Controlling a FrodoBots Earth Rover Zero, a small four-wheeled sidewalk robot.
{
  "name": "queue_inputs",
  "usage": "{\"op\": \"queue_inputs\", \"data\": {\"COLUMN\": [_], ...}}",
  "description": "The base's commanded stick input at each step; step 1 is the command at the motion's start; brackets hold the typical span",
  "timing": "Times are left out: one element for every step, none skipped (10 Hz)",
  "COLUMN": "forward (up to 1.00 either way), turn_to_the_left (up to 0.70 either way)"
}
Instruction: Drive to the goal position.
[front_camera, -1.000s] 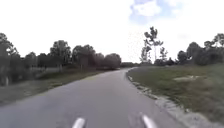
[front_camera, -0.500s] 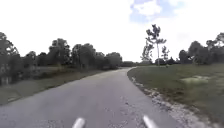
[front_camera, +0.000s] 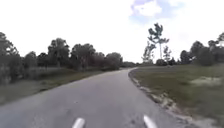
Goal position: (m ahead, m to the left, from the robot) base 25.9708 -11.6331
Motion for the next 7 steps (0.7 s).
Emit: {"op": "queue_inputs", "data": {"forward": [0.85, 0.85, 0.85, 0.85, 0.85, 0.85, 0.85], "turn_to_the_left": [0.0, 0.0, 0.0, 0.0, 0.0, 0.0, 0.0]}}
